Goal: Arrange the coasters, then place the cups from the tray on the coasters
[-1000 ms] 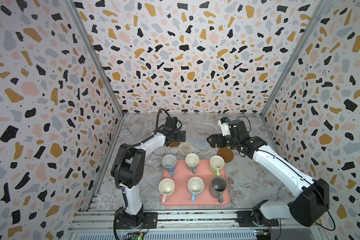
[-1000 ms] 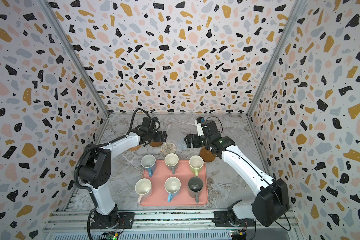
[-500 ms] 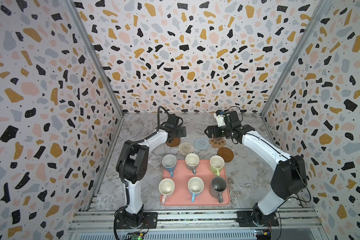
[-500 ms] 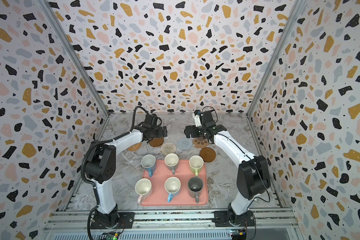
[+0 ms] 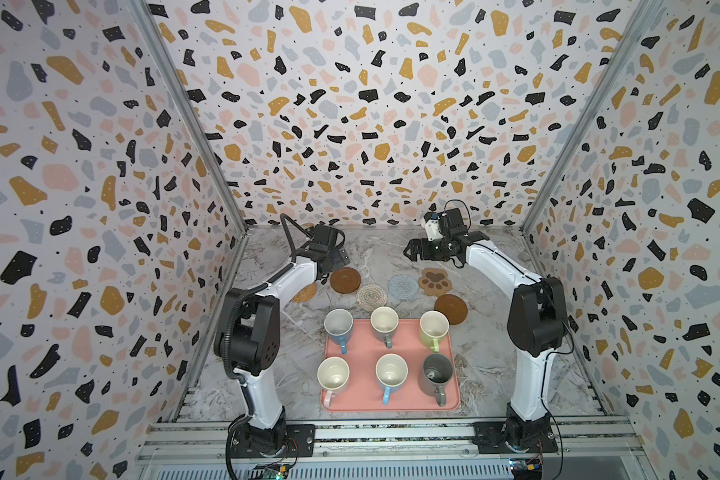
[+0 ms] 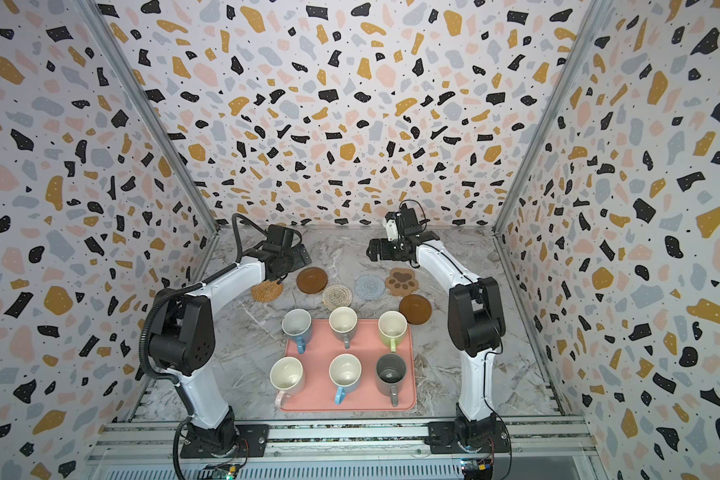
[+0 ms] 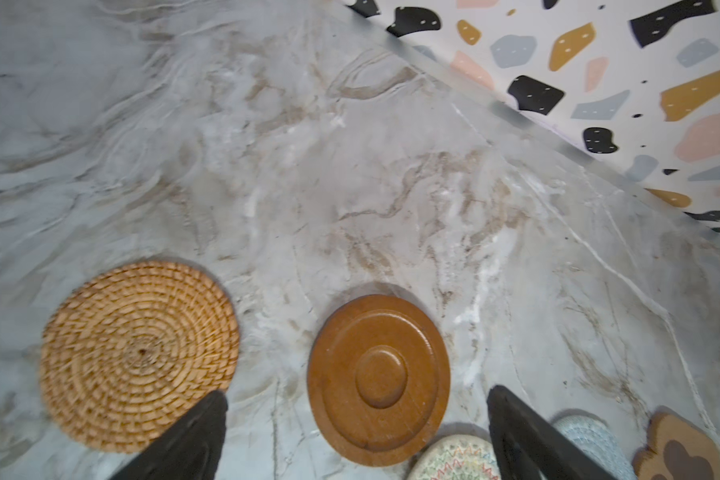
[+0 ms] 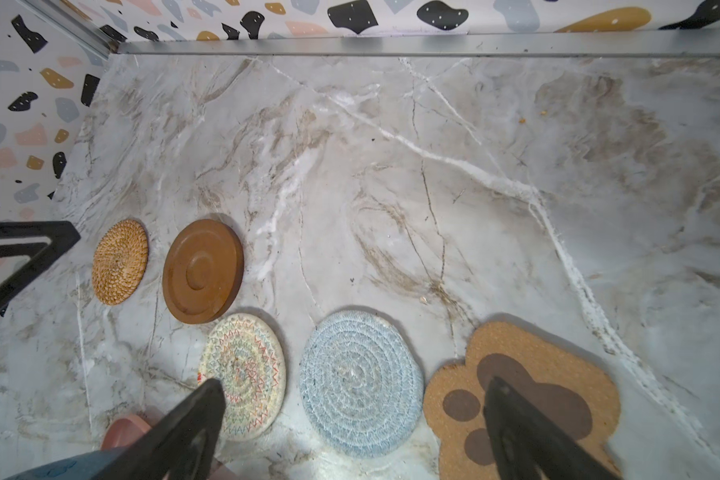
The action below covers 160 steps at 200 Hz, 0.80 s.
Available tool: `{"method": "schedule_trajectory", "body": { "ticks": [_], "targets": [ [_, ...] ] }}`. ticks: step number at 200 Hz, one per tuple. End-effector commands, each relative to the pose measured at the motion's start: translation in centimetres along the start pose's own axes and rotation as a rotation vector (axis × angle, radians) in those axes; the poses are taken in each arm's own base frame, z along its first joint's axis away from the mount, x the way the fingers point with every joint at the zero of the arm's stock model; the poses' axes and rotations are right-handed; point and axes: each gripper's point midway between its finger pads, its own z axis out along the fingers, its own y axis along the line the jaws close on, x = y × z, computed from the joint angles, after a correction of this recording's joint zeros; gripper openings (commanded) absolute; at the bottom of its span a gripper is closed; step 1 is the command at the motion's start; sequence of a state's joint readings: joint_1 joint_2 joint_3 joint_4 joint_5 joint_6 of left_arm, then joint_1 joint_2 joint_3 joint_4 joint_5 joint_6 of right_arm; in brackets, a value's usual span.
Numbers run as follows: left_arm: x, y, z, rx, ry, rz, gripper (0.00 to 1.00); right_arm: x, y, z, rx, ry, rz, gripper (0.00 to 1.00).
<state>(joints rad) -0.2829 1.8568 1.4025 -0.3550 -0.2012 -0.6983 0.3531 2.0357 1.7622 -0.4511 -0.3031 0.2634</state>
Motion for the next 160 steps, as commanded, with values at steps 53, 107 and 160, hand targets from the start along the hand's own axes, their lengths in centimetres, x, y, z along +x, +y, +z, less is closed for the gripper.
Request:
{"method": "schedule_trajectory", "body": {
  "ticks": [53, 107, 160],
  "targets": [
    [-0.7, 3.6, -0.1, -0.092, 0.007, -0.114, 0.99, -2.3, -3.2, -0.4, -0.026, 0.039, 0.064, 0.99],
    [0.5, 5.1, 3.1, -0.087, 0.081, -0.074, 0.99, -1.0, -6.1, 2.5, -0.003, 0.082, 0.052, 0.99],
    [1.2, 5.8, 5.2, -0.097, 0.09, -0.097, 0.99, 0.0, -7.2, 3.9, 0.025, 0.109, 0.09, 0.99]
  ]
}}
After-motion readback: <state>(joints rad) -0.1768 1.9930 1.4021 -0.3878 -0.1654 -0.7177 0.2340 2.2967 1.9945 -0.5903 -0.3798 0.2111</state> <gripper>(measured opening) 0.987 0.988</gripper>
